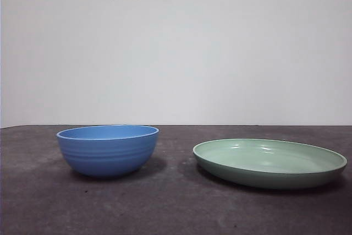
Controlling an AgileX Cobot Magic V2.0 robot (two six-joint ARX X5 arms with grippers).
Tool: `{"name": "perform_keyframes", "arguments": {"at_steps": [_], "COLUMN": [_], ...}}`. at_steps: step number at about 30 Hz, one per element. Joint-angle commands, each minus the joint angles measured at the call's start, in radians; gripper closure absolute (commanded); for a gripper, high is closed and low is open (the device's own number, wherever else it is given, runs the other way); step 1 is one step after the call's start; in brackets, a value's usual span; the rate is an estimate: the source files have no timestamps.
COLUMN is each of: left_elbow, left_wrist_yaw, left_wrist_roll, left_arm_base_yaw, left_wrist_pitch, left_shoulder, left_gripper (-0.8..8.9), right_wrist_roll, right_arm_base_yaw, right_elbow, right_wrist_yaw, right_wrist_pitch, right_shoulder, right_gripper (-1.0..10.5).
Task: Pick up the blue bowl, put it on the green plate, put it on desk
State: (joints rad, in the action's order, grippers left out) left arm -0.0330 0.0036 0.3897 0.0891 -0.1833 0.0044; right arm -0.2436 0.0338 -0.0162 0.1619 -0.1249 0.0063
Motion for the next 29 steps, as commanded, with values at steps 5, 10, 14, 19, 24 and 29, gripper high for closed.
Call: {"name": "perform_keyframes", "arguments": {"at_steps": [5,10,14,19,24,29], "left_elbow": [-0.078,-0.179,-0.272,-0.394,-0.52,-0.645], "left_wrist_yaw": [0.031,0.031,0.035,0.114,0.211,0.362], "left_wrist_roll": [0.05,0.047,0.031,-0.043,-0.143,-0.258], "left_arm_base_yaw": [-0.001,-0.001,-0.001,-0.001,-0.001,-0.001], "left_wrist_pitch": [-0.055,-0.111,-0.155,-0.224,-0.315,-0.436], "left_shoulder": [0.003,0.028,0.081,0.188,0.336,0.509], "left_gripper": [8.03,8.03,8.03,8.03,8.03,8.03], "right_wrist_roll": [-0.084,-0.082,-0.073,-0.03,0.045,0.119], "right_arm_base_yaw": [0.001,0.001,0.001,0.001,0.002,0.002], "right_elbow": [-0.066,-0.16,-0.255,-0.391,-0.533,-0.663], "right_wrist_yaw": [-0.006,-0.007,-0.012,-0.001,0.074,0.197], "right_wrist_pitch": [0.005,-0.042,-0.098,-0.193,-0.301,-0.435], "right_shoulder": [-0.002,-0.001,0.034,0.144,0.305,0.473], "right_gripper": [9.4,9.4,9.4,9.4,9.4,9.4]}}
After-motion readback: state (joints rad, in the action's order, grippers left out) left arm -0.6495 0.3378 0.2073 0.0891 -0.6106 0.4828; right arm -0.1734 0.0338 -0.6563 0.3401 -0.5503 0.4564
